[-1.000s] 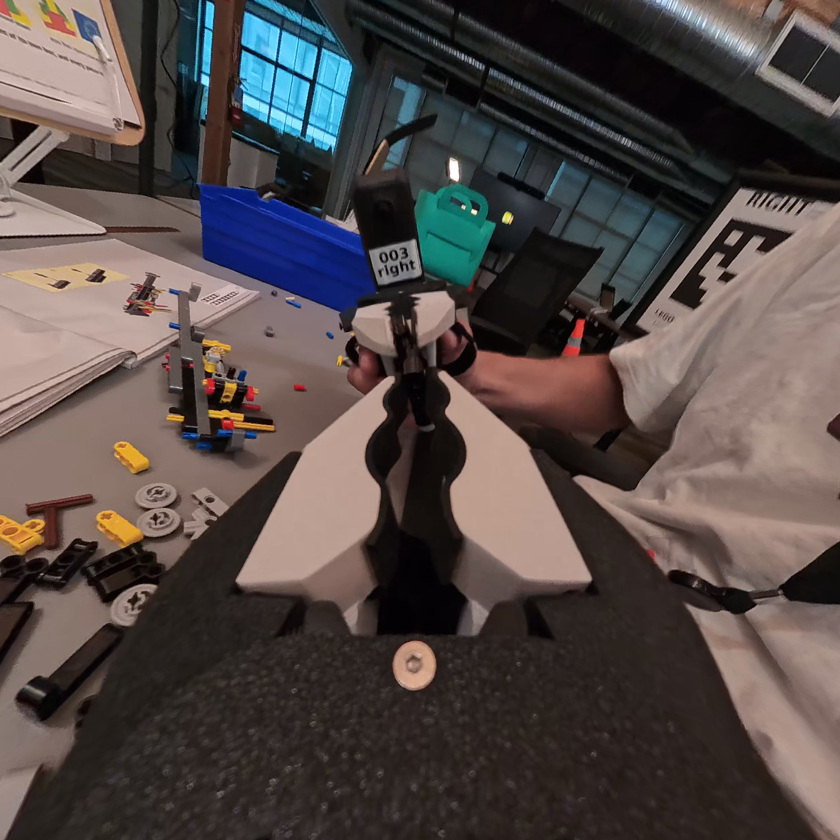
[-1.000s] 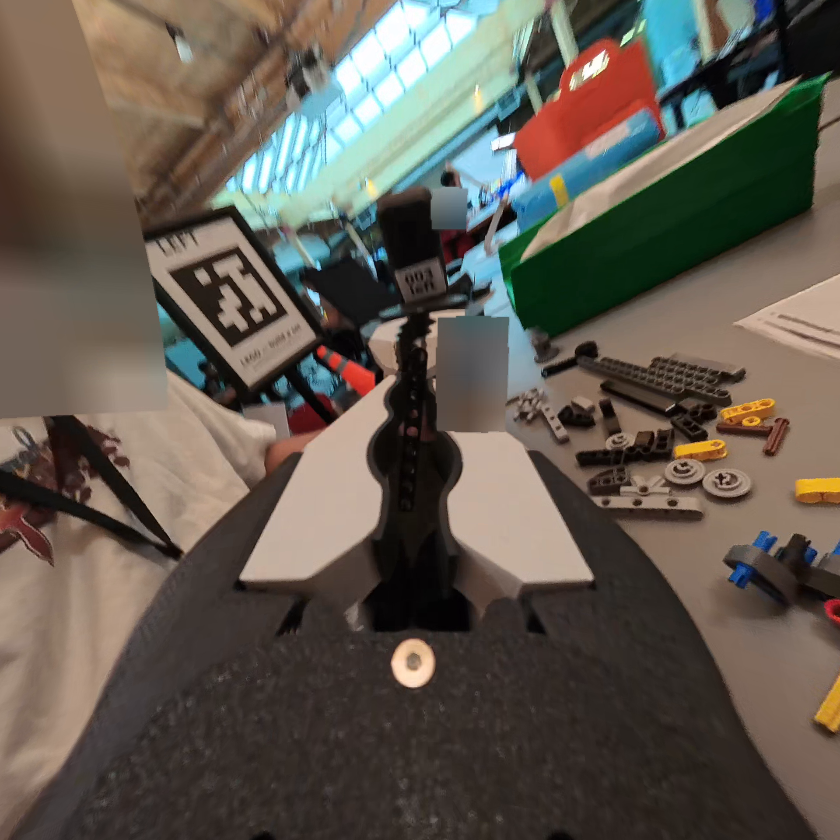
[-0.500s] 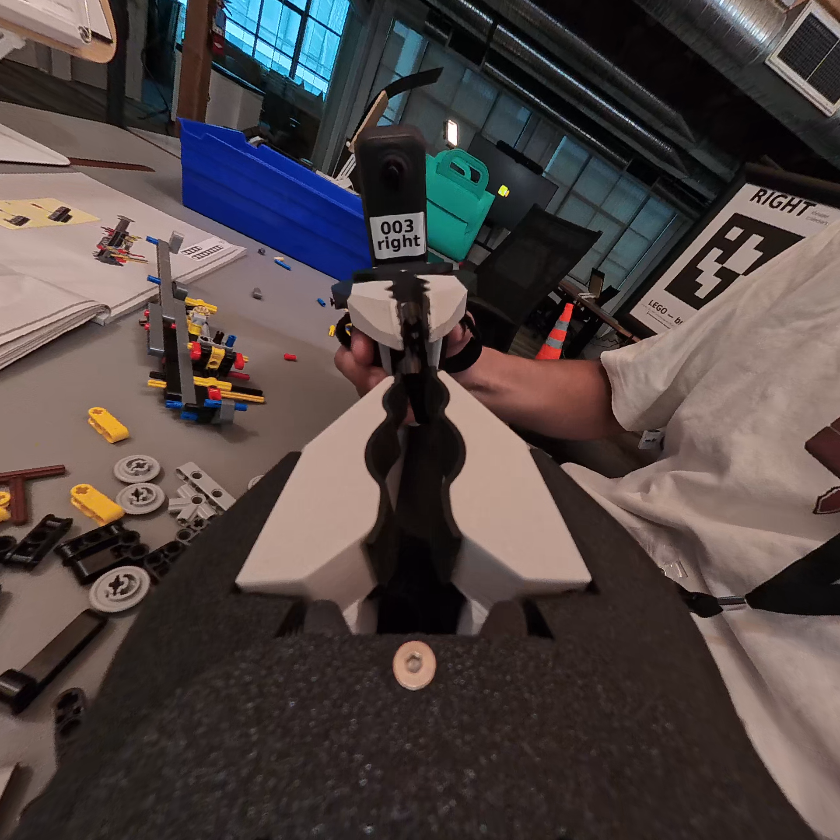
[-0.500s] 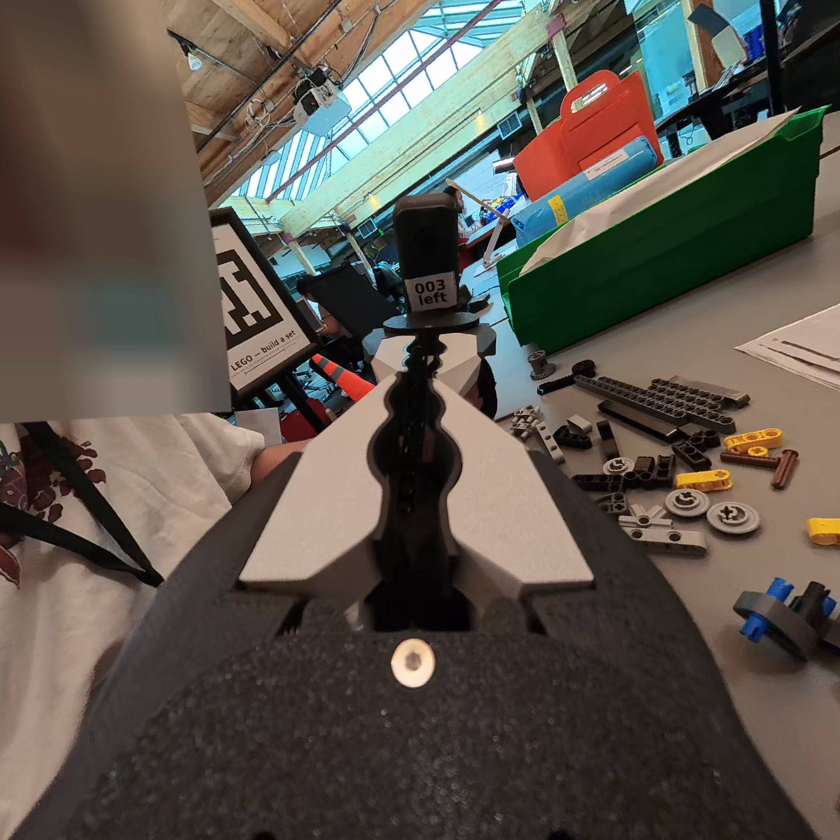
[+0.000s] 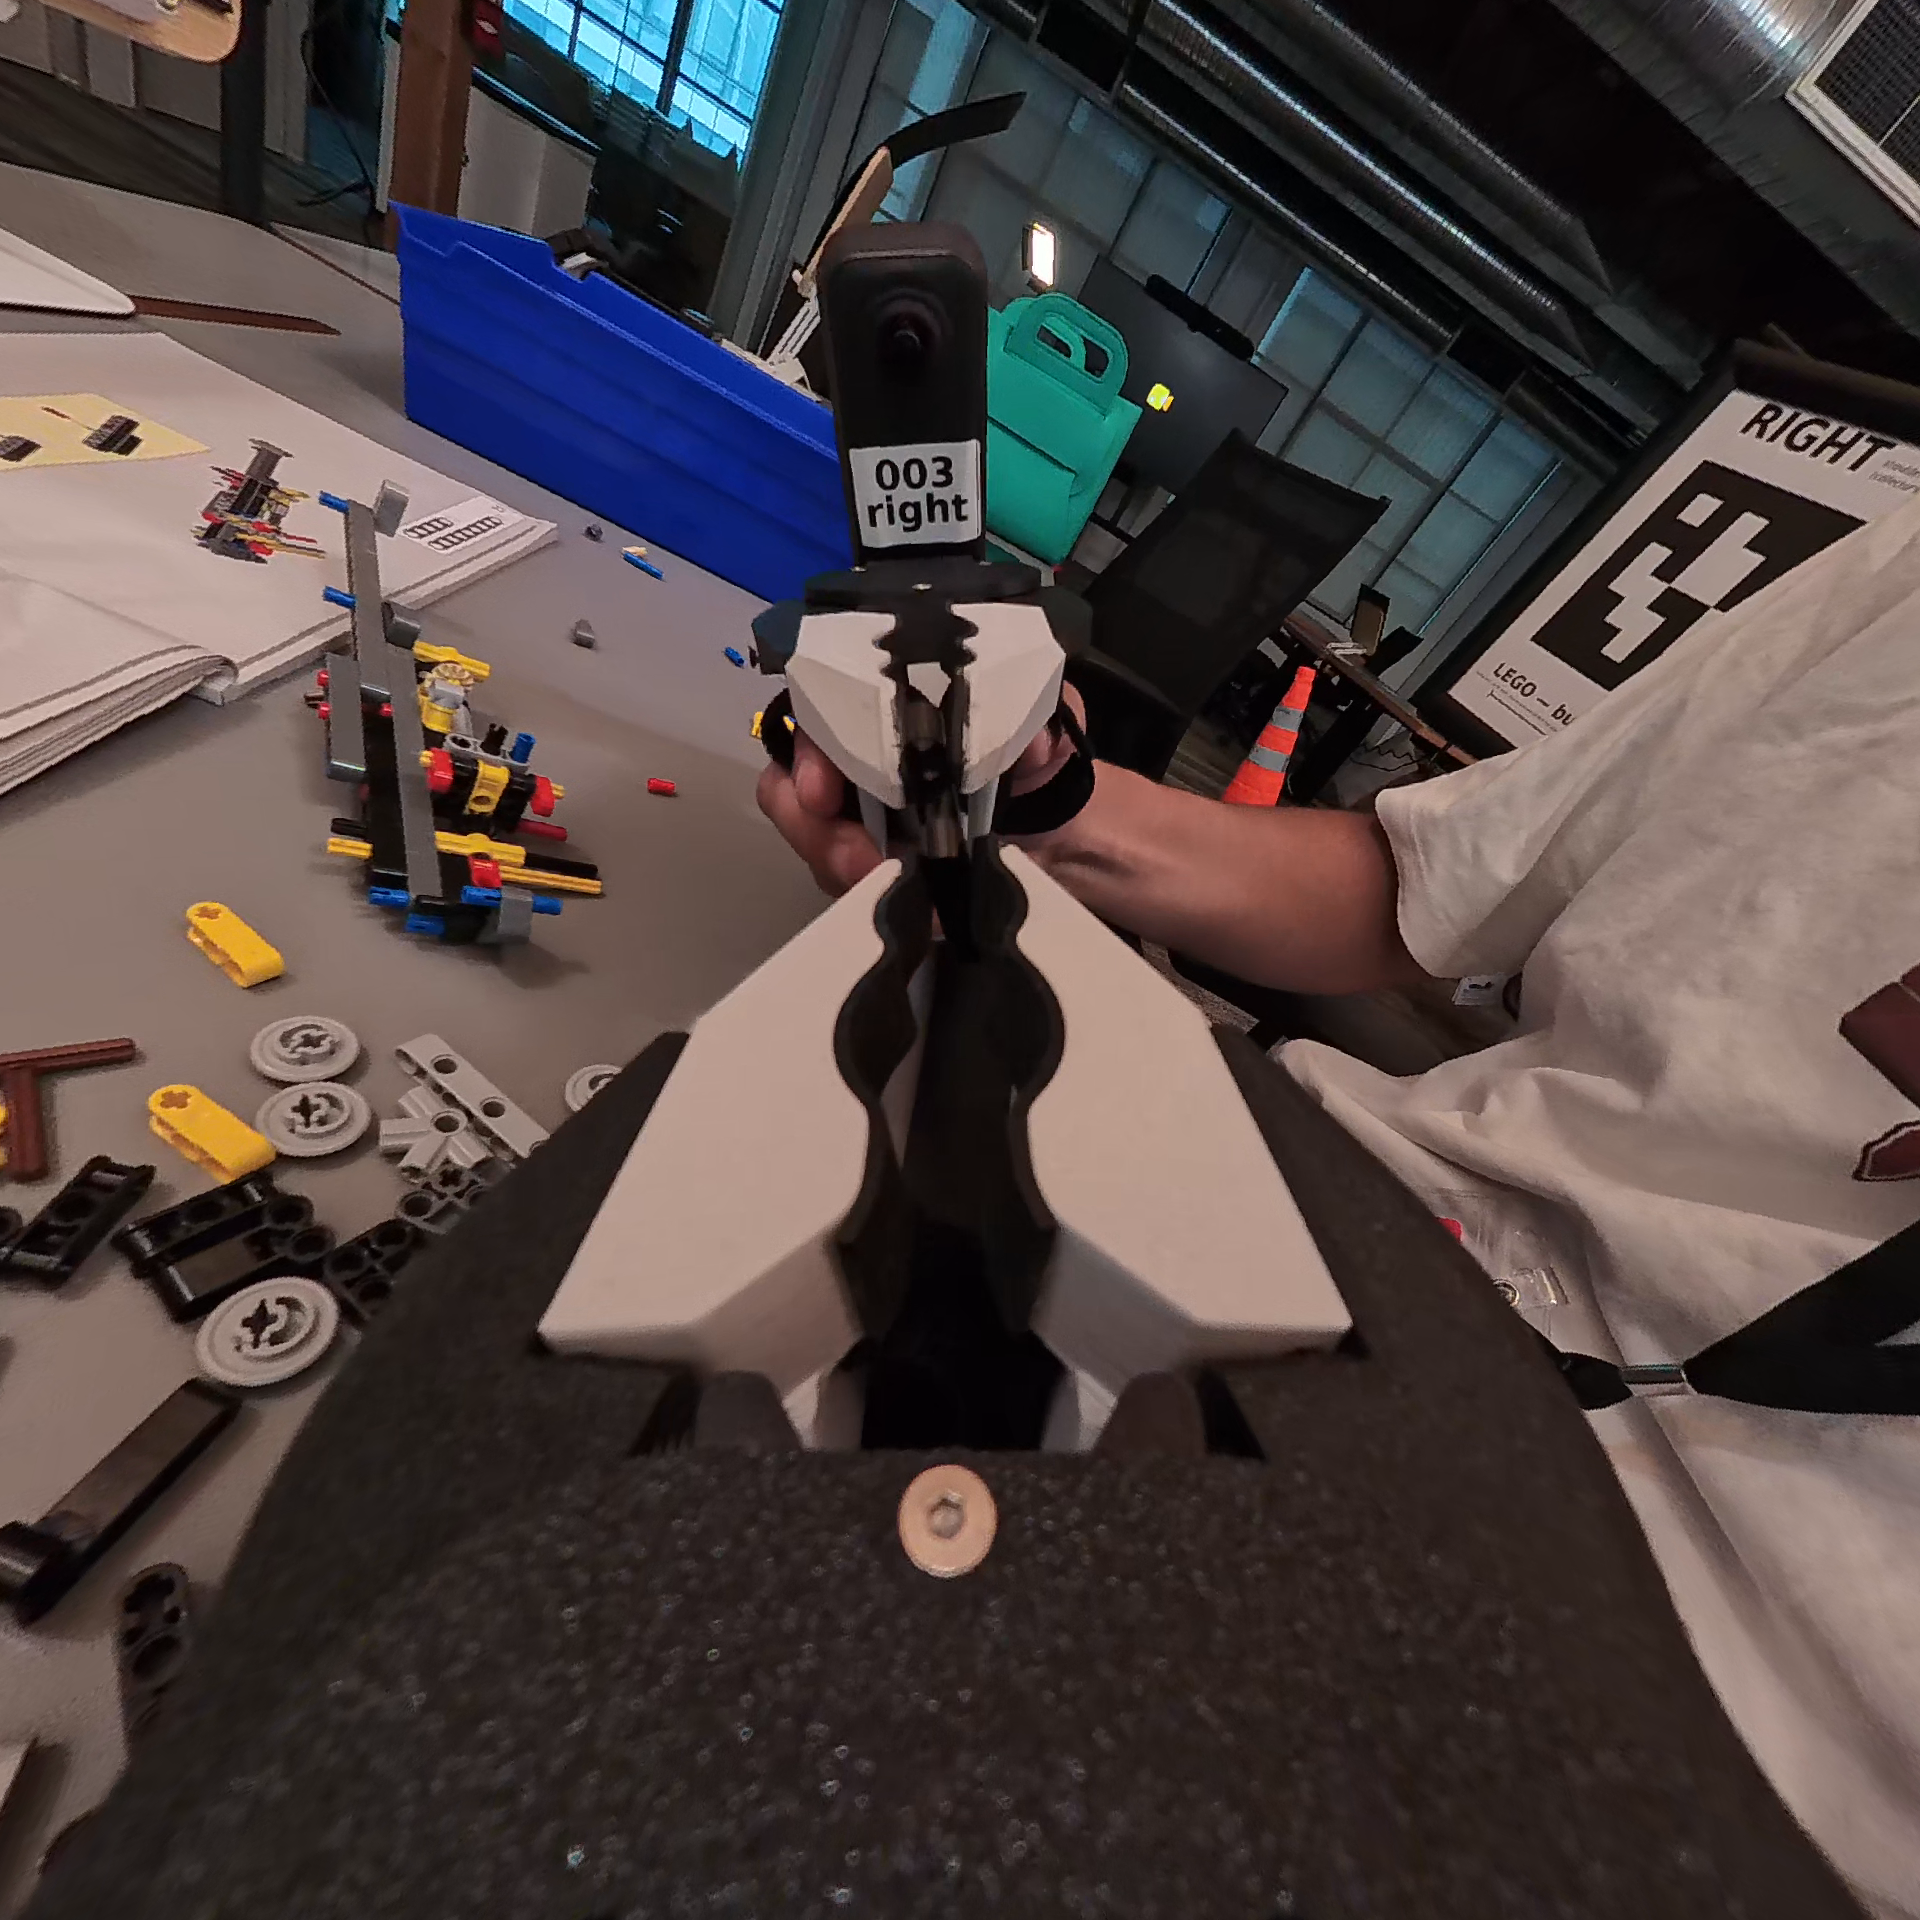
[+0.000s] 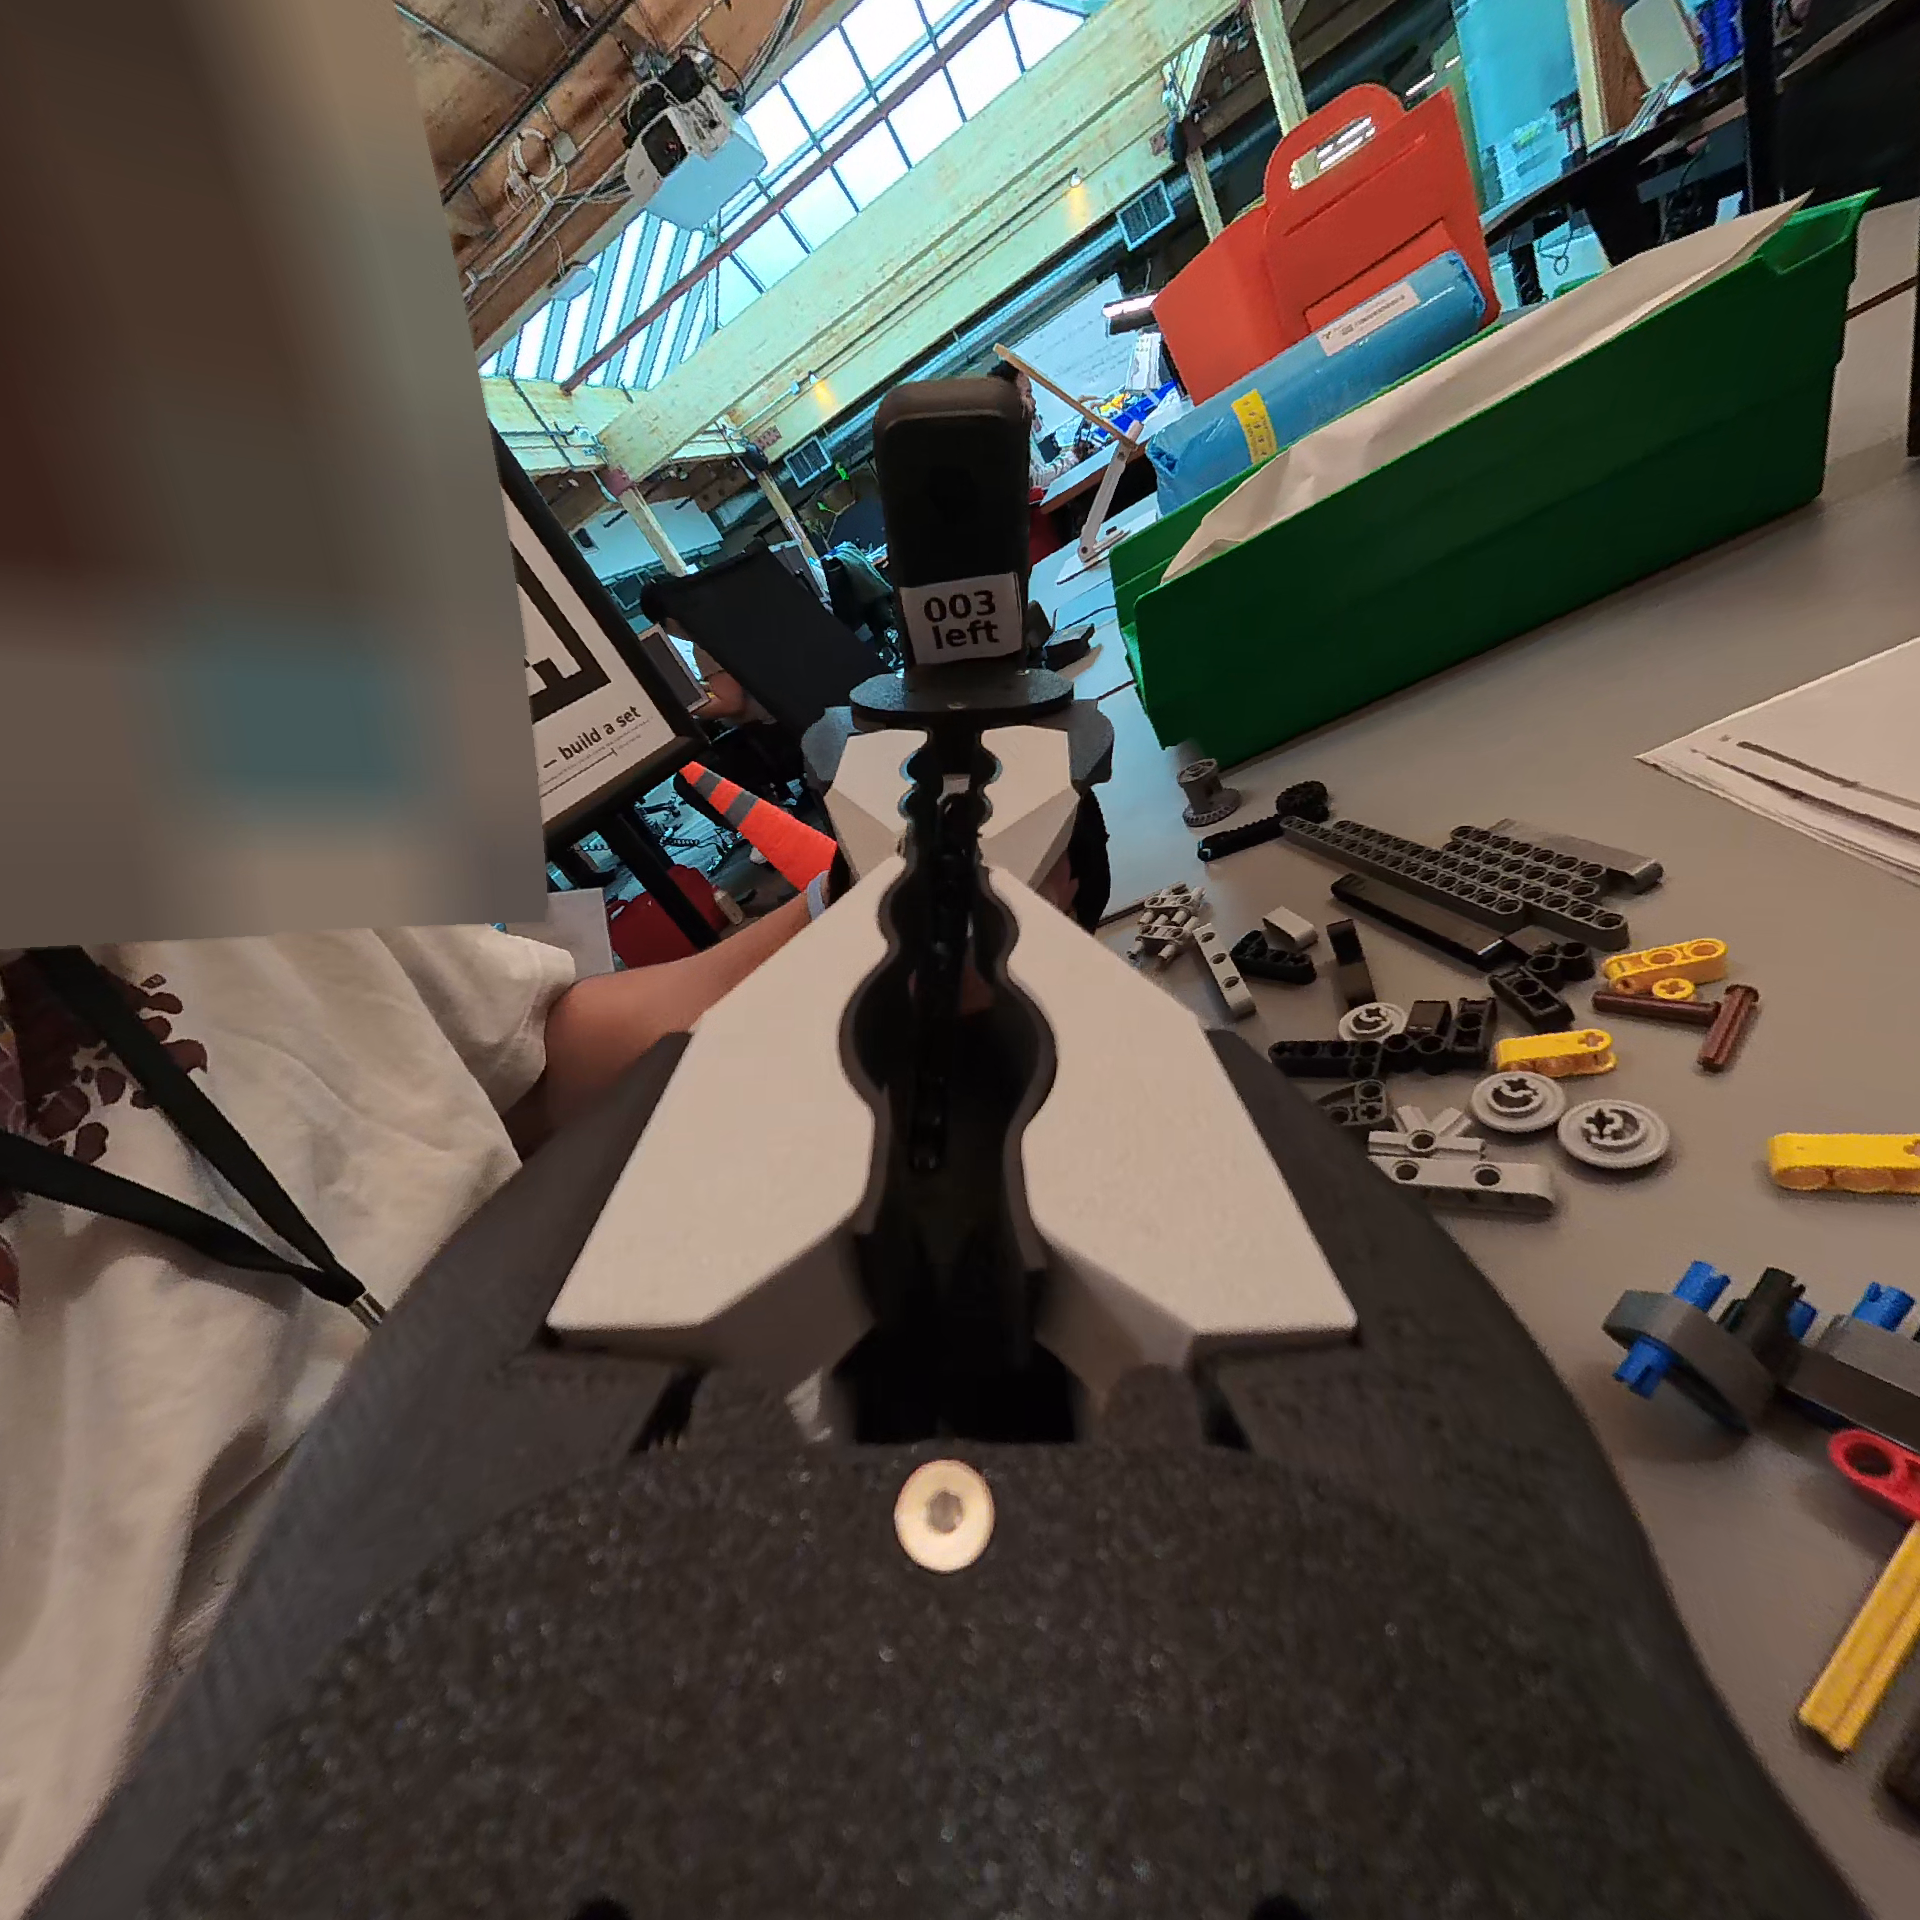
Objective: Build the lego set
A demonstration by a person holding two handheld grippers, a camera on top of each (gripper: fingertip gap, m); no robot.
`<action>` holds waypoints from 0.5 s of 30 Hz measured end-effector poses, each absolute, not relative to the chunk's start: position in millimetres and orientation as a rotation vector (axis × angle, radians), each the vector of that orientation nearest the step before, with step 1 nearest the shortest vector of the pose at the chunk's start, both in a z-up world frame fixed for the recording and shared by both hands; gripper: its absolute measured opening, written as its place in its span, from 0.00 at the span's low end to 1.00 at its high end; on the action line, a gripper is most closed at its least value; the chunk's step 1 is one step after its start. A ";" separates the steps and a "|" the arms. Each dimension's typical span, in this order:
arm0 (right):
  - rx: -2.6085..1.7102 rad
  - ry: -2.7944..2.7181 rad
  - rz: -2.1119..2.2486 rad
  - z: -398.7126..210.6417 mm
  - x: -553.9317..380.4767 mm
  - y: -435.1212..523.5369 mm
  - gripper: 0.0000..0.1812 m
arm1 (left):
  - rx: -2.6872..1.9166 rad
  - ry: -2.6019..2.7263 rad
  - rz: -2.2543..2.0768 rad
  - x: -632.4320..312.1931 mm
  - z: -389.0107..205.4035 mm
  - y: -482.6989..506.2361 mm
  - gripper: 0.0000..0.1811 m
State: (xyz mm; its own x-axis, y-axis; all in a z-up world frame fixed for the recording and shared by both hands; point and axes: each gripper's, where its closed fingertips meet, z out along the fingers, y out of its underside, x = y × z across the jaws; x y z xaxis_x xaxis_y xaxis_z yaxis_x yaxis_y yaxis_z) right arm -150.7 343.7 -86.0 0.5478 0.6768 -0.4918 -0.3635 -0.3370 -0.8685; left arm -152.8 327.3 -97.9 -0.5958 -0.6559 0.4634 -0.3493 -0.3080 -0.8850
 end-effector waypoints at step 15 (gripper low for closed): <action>-1.643 -0.324 1.072 -92.9 -151.3 342.6 0.04 | -1.311 1.720 -1.974 -150.8 -103.2 327.1 0.04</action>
State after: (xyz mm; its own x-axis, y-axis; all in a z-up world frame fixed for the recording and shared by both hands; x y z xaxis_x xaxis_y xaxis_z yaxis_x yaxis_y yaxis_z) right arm -151.3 342.6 -92.9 0.5540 0.6822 -0.4772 -0.3037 -0.3681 -0.8788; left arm -150.8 327.1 -103.2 -0.5810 -0.6629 0.4722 -0.3771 -0.2949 -0.8780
